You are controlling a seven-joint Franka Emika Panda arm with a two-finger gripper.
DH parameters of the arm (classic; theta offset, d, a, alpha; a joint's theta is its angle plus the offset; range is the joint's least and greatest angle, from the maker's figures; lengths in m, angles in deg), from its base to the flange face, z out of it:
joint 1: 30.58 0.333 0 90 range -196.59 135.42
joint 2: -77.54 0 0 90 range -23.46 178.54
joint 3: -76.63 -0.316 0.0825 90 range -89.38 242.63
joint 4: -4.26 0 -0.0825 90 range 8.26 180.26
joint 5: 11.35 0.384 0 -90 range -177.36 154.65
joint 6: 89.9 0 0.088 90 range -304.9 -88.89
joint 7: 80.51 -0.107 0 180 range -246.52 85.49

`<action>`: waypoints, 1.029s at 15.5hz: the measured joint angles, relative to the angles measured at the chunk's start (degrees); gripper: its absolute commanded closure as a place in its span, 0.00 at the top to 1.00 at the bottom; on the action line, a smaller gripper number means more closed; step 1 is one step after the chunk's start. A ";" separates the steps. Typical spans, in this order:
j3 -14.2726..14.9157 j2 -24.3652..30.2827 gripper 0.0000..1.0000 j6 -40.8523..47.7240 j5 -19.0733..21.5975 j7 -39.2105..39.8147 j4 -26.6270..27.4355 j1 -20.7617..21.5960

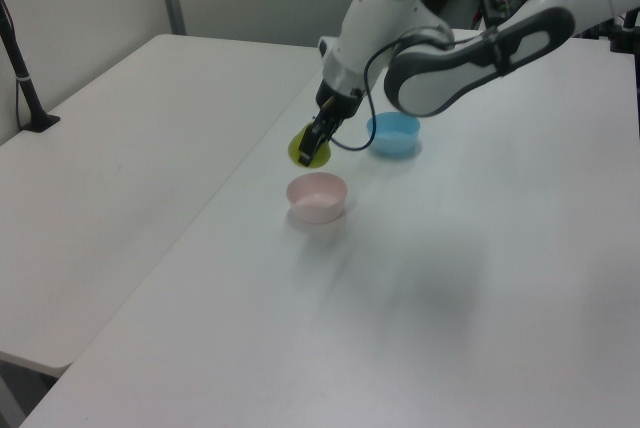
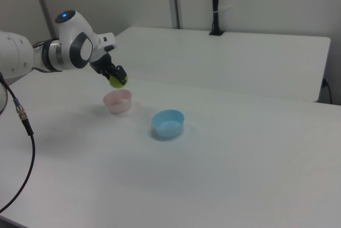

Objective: Pick up a pear from the bowl
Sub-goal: 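Lift the green pear out of the pink bowl and carry it toward the blue bowl, then lower the pear onto the table beside the blue bowl and open the gripper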

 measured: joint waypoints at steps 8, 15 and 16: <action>-0.01 15.39 0.50 4.41 0.00 13.74 22.07 -6.94; -0.09 16.58 0.59 5.74 -0.01 18.47 29.68 -9.19; -0.09 16.50 0.67 5.74 -0.01 18.73 29.95 -9.29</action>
